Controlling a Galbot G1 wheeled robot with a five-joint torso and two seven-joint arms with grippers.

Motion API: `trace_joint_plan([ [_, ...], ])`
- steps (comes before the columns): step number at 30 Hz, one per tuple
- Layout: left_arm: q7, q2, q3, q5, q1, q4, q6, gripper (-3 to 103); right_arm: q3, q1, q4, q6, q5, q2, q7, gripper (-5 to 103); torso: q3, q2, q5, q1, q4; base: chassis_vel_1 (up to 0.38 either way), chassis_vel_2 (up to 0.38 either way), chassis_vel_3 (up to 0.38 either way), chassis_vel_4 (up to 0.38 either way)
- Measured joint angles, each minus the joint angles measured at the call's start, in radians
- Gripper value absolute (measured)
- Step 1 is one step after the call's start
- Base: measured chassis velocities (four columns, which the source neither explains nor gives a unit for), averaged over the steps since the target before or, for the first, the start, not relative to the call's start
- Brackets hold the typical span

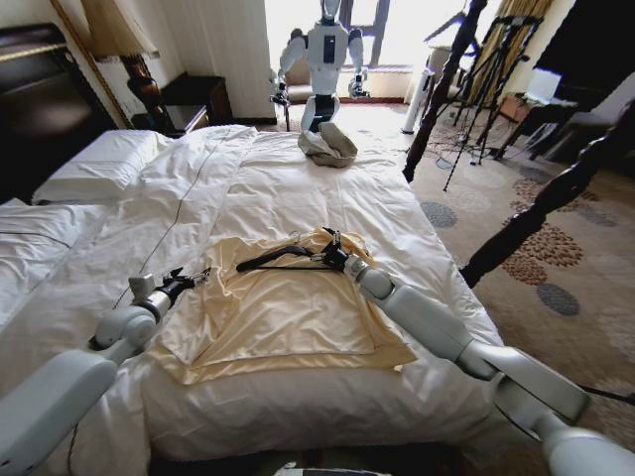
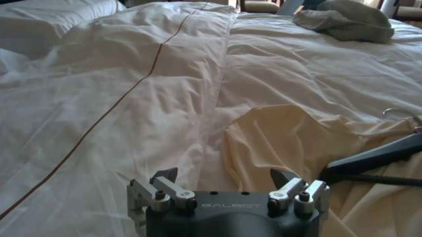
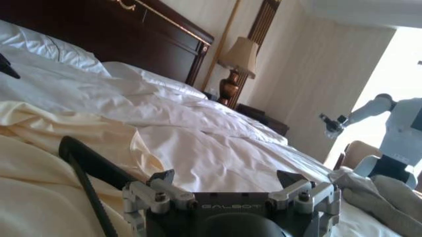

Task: Pick up the clothes from the bed and hang them on the clothes hanger.

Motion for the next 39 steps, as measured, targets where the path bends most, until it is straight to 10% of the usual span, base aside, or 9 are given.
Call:
trace_joint_plan([
  [26, 0.032, -0.154, 0.465, -0.039, -0.548, 0.349, 0.028, 94, 0.362, -0.329, 0.357, -0.004, 0.29, -0.336, 0.034, 100, 0.0, 0.0, 0.0007, 0.0, -0.0014, 0.0, 0.0, 0.0, 0.0],
  [39, 0.128, -0.179, 0.524, -0.02, -0.634, 0.479, -0.04, 62, 0.485, -0.477, 0.397, 0.001, 0.261, -0.358, 0.034, 100, 0.0, 0.0, 0.0005, 0.0, -0.0011, 0.0, 0.0, 0.0, 0.0],
])
